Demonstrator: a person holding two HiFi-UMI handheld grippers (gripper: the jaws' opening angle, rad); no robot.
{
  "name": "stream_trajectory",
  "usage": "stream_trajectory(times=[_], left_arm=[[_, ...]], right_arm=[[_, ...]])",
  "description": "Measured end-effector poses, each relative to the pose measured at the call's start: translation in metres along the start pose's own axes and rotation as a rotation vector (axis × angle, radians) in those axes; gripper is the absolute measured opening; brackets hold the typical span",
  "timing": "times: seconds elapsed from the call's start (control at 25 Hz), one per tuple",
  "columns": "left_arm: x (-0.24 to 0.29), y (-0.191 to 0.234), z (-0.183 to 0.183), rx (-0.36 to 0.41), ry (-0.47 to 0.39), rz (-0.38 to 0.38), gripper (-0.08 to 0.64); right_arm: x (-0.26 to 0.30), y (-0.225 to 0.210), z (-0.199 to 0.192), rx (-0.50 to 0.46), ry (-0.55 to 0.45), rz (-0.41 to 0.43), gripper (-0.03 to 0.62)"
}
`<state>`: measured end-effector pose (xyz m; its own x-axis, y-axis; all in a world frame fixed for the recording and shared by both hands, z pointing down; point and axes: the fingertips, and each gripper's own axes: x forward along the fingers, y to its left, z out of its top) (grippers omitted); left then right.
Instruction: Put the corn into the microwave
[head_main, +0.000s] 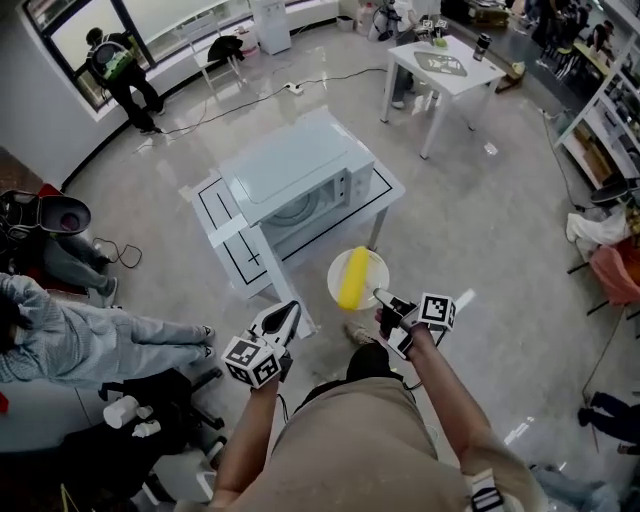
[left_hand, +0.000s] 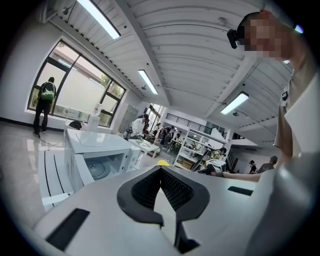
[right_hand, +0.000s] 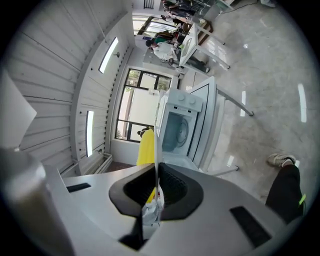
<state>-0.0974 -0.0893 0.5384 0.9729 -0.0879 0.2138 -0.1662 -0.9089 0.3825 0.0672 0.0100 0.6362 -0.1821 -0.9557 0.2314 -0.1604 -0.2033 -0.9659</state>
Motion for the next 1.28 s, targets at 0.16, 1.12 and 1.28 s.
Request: stream_trajectory(times=[0.16, 1.12, 1.28], left_arm=[[0.022, 0.011, 0.015, -0.031, -0.015, 0.044, 0.003], [0.153, 0.074, 0.05, -0.062, -0.038, 0.416, 0.003], [0.158, 0.091, 0.046, -0.078, -0.047, 0.485, 0.003]], right_arm=[[0.028, 0.001, 0.034, -0.026, 0.069, -0.003, 0.023], [0.202, -0.061, 0.151, -0.058, 0.37, -0.014, 0.023], [0.221, -0.078, 0.153, -0.042, 0.369, -0.019, 0.023]])
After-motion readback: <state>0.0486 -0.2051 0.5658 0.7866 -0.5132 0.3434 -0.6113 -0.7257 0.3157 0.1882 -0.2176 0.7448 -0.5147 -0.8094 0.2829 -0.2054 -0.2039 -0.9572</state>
